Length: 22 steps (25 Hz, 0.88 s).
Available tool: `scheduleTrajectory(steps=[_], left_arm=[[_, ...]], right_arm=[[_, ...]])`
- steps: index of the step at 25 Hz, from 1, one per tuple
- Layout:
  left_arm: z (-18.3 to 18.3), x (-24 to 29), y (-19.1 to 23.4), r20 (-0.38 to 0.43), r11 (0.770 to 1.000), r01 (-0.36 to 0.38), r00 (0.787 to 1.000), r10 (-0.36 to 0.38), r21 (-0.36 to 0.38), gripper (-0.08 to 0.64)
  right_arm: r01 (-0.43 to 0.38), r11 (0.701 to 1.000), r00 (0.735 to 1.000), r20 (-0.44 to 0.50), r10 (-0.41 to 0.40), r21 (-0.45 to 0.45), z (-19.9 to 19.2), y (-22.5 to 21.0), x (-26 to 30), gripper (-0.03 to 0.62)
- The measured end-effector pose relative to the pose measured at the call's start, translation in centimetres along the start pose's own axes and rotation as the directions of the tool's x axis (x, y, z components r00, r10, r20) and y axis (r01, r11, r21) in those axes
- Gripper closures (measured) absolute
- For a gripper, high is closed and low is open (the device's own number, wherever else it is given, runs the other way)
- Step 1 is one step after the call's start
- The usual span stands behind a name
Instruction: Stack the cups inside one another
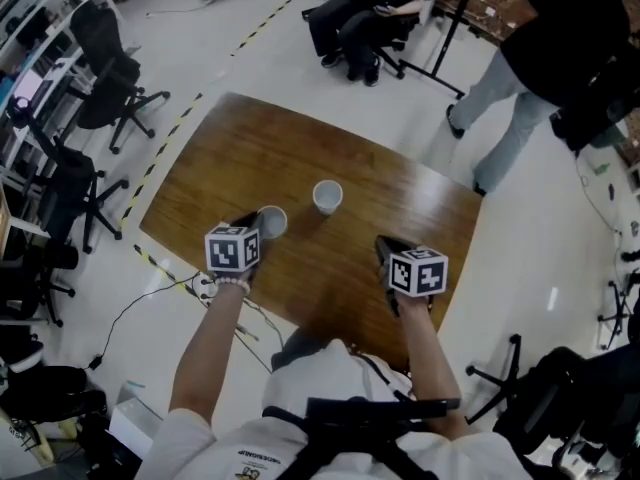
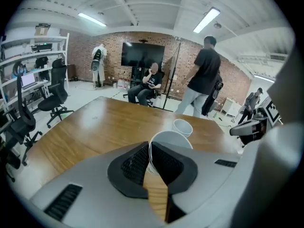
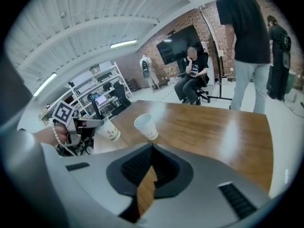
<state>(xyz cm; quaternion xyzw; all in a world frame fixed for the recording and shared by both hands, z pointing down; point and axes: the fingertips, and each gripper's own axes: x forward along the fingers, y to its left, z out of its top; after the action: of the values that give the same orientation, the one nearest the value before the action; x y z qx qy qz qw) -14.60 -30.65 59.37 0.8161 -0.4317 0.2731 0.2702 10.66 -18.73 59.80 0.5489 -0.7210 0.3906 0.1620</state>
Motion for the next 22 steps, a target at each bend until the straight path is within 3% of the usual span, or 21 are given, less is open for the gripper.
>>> scheduleTrajectory(steps=[9, 16, 22], left_arm=[[4.6, 0.8, -4.8, 0.045, 0.994, 0.096, 0.994, -0.098, 0.042, 0.537], [8.8, 1.8, -8.4, 0.070, 0.982, 0.154, 0.984, -0.162, 0.106, 0.537], [10.4, 3.5, -10.4, 0.029, 0.970, 0.196, 0.979, -0.202, 0.146, 0.537]], right_arm=[[0.083, 0.997, 0.995, -0.062, -0.083, -0.006, -1.2, -2.3, 0.1, 0.592], [0.095, 0.995, 0.994, -0.046, -0.094, 0.011, -1.2, -2.6, -0.3, 0.592], [0.105, 0.993, 0.994, -0.025, -0.104, 0.047, -1.0, -3.2, -0.9, 0.591]])
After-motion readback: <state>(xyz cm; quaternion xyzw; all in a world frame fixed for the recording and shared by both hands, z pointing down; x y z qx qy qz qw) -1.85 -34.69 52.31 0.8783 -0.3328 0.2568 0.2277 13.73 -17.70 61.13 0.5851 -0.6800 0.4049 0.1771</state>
